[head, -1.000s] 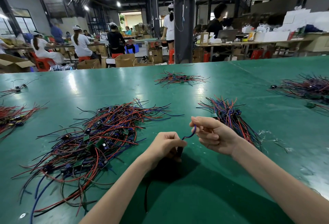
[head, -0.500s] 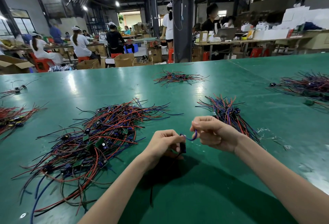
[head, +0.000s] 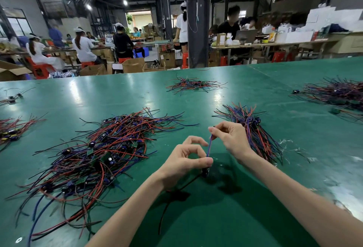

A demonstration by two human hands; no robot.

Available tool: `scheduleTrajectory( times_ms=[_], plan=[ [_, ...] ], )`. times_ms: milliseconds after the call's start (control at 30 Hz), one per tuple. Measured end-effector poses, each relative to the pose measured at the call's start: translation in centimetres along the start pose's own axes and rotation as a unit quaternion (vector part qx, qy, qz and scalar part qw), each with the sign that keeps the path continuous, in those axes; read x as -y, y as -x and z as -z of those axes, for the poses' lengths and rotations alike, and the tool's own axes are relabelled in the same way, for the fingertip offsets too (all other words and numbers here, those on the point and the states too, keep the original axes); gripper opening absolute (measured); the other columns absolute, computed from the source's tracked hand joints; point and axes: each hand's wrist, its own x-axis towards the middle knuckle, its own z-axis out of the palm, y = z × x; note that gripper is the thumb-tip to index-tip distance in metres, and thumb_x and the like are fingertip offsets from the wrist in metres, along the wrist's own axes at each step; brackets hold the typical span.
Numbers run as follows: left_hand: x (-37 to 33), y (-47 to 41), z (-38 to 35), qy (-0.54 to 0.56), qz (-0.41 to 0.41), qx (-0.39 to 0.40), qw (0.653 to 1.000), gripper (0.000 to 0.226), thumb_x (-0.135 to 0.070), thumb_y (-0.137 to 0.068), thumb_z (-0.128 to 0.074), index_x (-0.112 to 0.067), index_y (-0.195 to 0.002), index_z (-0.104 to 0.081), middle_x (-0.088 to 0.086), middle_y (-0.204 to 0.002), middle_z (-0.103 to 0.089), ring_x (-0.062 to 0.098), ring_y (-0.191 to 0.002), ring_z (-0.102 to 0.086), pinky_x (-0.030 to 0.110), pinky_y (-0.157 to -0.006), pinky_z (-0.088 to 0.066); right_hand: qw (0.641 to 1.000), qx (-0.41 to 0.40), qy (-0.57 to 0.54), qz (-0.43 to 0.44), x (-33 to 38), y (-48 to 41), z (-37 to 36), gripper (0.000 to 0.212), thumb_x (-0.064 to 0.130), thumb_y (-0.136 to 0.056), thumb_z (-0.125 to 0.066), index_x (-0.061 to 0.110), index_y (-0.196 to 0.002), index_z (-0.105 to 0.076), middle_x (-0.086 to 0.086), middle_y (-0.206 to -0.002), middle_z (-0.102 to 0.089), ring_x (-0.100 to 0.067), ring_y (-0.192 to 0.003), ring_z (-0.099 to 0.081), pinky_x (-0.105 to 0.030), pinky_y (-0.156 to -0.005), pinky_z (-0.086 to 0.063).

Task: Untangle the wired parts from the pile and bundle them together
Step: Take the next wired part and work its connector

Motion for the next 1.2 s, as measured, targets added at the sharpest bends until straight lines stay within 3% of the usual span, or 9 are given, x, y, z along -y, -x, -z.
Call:
scheduleTrajectory(
  times_ms=[100, 267, 333, 400, 533, 667, 900, 1067, 1200],
  plan=[
    [0.2, -0.1, 0.2, 0.004, -0.022, 0.01, 1.0, 0.02, -0.017, -0.071, -0.074, -0.025, -0.055, -0.064, -0.009, -0.118, -0.063, 0.004, -0.112, -0.055, 0.029, -0.1, -0.034, 1.0, 0.014, 0.009, 0.003, -0.4, -0.1, -0.1, 0.023, 0.011, -0.081, -0.073, 0.016, -0.059, -0.066, 0.004, -0.053, -0.066, -0.002, -0.049, -0.055, -0.011, -0.055, -0.041],
    [0.3, -0.3, 0.0, 0.032, 0.014, 0.011, 0.999, 0.018, -0.018, -0.075, -0.072, -0.02, -0.058, -0.067, 0.001, -0.098, -0.072, 0.006, -0.09, -0.064, 0.015, -0.076, -0.044, 1.0, 0.003, -0.018, -0.015, -0.1, -0.2, 0.1, 0.022, 0.011, -0.081, -0.073, 0.013, -0.06, -0.066, 0.0, -0.056, -0.069, -0.006, -0.05, -0.059, -0.014, -0.058, -0.045],
    [0.2, -0.3, 0.1, 0.061, 0.044, 0.0, 0.997, 0.016, -0.023, -0.077, -0.073, -0.009, -0.073, -0.068, 0.0, -0.09, -0.073, 0.004, -0.072, -0.061, 0.016, -0.064, -0.043, 0.998, -0.008, -0.054, -0.02, 0.5, 0.0, 0.2, 0.022, 0.011, -0.081, -0.072, 0.013, -0.06, -0.066, -0.002, -0.055, -0.068, 0.001, -0.04, -0.05, -0.008, -0.046, -0.038],
    [0.0, -0.4, 0.2, 0.07, 0.066, -0.008, 0.995, 0.036, -0.03, -0.075, -0.068, 0.005, -0.087, -0.066, -0.004, -0.082, -0.072, 0.006, -0.06, -0.05, 0.015, -0.057, -0.039, 0.995, -0.011, -0.096, -0.039, 1.0, 0.1, 0.1, 0.023, 0.012, -0.081, -0.072, 0.013, -0.059, -0.065, -0.006, -0.057, -0.069, -0.001, -0.032, -0.039, -0.008, -0.035, -0.029],
    [-0.3, -0.3, 0.2, 0.082, 0.089, -0.024, 0.992, 0.017, -0.033, -0.073, -0.068, -0.018, -0.065, -0.07, 0.012, -0.091, -0.068, 0.009, -0.053, -0.04, 0.02, -0.054, -0.036, 0.98, 0.005, -0.17, -0.101, 1.8, 0.3, 0.1, 0.023, 0.013, -0.08, -0.073, 0.011, -0.058, -0.066, -0.012, -0.061, -0.069, -0.006, -0.028, -0.027, -0.014, -0.03, -0.019],
    [-0.3, -0.4, 0.4, 0.101, 0.104, -0.03, 0.989, 0.016, -0.031, -0.072, -0.068, -0.02, -0.062, -0.07, 0.012, -0.091, -0.067, 0.007, -0.052, -0.042, 0.018, -0.054, -0.036, 0.964, 0.015, -0.223, -0.144, 2.0, 0.4, 0.2, 0.019, 0.012, -0.081, -0.071, 0.005, -0.064, -0.065, -0.013, -0.061, -0.069, -0.005, -0.025, -0.027, -0.013, -0.031, -0.017],
    [-0.2, -0.4, -0.1, 0.184, 0.086, 0.0, 0.979, 0.012, -0.023, -0.075, -0.066, -0.017, -0.064, -0.069, 0.001, -0.09, -0.072, 0.009, -0.063, -0.051, 0.02, -0.063, -0.044, 0.986, -0.031, -0.125, -0.108, 0.8, 0.2, 0.0, 0.025, 0.013, -0.083, -0.071, 0.01, -0.059, -0.062, -0.005, -0.053, -0.065, -0.006, -0.029, -0.025, -0.014, -0.031, -0.02],
    [-0.6, -0.3, -0.1, 0.193, 0.024, -0.034, 0.98, 0.012, -0.019, -0.076, -0.062, -0.017, -0.067, -0.069, 0.002, -0.091, -0.072, 0.011, -0.089, -0.064, 0.018, -0.076, -0.049, 0.997, 0.003, -0.043, -0.056, -0.3, 0.3, -0.2, 0.023, 0.01, -0.083, -0.071, 0.009, -0.061, -0.064, -0.004, -0.052, -0.065, -0.003, -0.031, -0.032, -0.015, -0.033, -0.027],
    [-0.5, -0.3, 0.1, 0.185, -0.002, -0.058, 0.981, 0.015, -0.018, -0.075, -0.063, -0.019, -0.061, -0.067, 0.005, -0.102, -0.071, 0.016, -0.104, -0.062, 0.018, -0.085, -0.048, 0.998, 0.05, 0.004, -0.033, -0.3, 0.6, -0.3, 0.02, 0.01, -0.082, -0.071, 0.008, -0.062, -0.066, -0.007, -0.055, -0.066, -0.001, -0.033, -0.037, -0.014, -0.037, -0.03]
  ],
)
